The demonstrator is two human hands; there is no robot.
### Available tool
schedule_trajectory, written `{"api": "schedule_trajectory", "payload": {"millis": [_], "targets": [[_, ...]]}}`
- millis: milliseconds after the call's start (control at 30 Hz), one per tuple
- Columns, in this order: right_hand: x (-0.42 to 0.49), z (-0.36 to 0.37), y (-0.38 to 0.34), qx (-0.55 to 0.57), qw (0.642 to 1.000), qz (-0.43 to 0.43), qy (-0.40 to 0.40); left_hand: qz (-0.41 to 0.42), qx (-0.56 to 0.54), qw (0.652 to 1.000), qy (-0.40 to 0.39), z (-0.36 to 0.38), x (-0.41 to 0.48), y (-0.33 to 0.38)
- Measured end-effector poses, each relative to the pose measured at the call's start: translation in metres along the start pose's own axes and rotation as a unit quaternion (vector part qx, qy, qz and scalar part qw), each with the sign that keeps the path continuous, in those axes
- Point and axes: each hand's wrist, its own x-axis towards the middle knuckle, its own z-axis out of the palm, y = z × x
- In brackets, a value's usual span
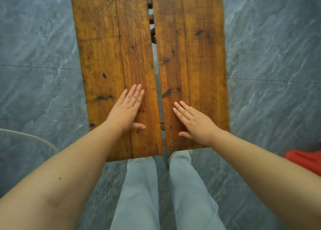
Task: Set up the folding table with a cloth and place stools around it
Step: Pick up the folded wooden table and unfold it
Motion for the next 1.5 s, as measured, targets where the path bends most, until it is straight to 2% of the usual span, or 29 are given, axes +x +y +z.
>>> {"api": "schedule_trajectory", "payload": {"millis": [67,133,400,500,567,633,700,800,900,1000,1167,1500], "targets": [[0.002,0.012,0.000,0.010,0.999,0.005,-0.041,-0.030,0.017,0.998,-0.053,0.015,-0.008,-0.011],[0.002,0.021,-0.004,0.014,0.999,0.006,-0.038,-0.042,0.008,0.996,-0.073,0.022,-0.013,-0.015],[0.005,0.011,-0.002,0.023,0.999,0.006,-0.041,-0.070,0.003,0.994,-0.089,0.011,-0.011,-0.010],[0.004,0.002,0.008,0.033,0.999,0.028,-0.005,-0.133,-0.063,0.986,-0.084,0.010,-0.018,-0.006],[0.004,-0.003,0.017,0.073,0.988,0.127,0.038,-0.217,-0.135,0.964,-0.071,0.013,-0.026,-0.001],[0.003,-0.005,0.027,0.142,0.958,0.238,0.076,-0.303,-0.205,0.929,-0.060,0.017,-0.036,0.003],[0.002,-0.004,0.034,0.205,0.922,0.314,0.096,-0.367,-0.264,0.890,-0.061,0.023,-0.046,0.007],[0.001,0.003,0.039,0.284,0.876,0.380,0.085,-0.429,-0.325,0.840,-0.072,0.030,-0.054,0.010],[0.001,0.010,0.037,0.329,0.850,0.405,0.065,-0.439,-0.358,0.821,-0.072,0.037,-0.054,0.010],[-0.001,0.016,0.038,0.340,0.844,0.408,0.072,-0.434,-0.378,0.816,-0.058,0.041,-0.053,0.008],[-0.005,0.023,0.036,0.346,0.834,0.421,0.086,-0.415,-0.376,0.828,-0.040,0.048,-0.057,0.011],[-0.043,0.060,-0.016,0.385,0.781,0.486,0.078,-0.351,-0.335,0.874,-0.032,0.065,-0.079,0.012]]}}
